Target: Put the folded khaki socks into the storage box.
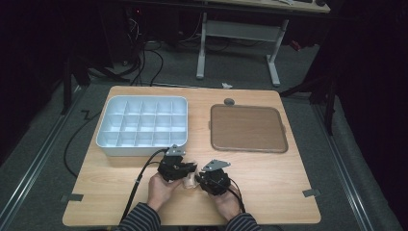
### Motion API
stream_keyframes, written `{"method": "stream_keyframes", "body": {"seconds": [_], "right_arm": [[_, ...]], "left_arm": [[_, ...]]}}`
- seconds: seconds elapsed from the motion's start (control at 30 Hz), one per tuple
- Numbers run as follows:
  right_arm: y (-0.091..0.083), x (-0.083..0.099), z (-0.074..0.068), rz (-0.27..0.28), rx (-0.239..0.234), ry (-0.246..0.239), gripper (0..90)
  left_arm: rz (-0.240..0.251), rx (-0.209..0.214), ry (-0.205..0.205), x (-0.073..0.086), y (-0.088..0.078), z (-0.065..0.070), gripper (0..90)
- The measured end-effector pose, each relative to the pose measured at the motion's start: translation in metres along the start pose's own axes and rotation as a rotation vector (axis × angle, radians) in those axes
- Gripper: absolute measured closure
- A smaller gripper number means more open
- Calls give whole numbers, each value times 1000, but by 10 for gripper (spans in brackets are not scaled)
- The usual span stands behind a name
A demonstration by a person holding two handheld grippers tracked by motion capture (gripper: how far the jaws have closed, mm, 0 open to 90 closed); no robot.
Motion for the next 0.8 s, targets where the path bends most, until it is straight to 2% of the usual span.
{"method": "stream_keyframes", "body": {"seconds": [0.33, 0.47, 0.6, 0.8], "right_arm": [[-23, 1, -5, 56, -19, 6, 760], [-29, 2, -15, 68, -34, -20, 745], [-32, 1, -22, 76, -49, -26, 732], [-36, -5, -36, 93, -75, -68, 683]], "left_arm": [[-14, -12, 13, 2, 2, 1, 837], [-17, -16, 14, 2, 2, 1, 837], [-20, -18, 15, 3, 2, 1, 838], [-24, -21, 16, 3, 3, 0, 840]]}}
Point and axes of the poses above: each handheld gripper's, and its own axes: y roughly forward along the jaws, x roughly out of its underside, z roughly to its right, the point moved 8 cm from there along y, roughly forward along the jaws, and after that the axes turned 3 degrees about y, right-handed, at the moved point
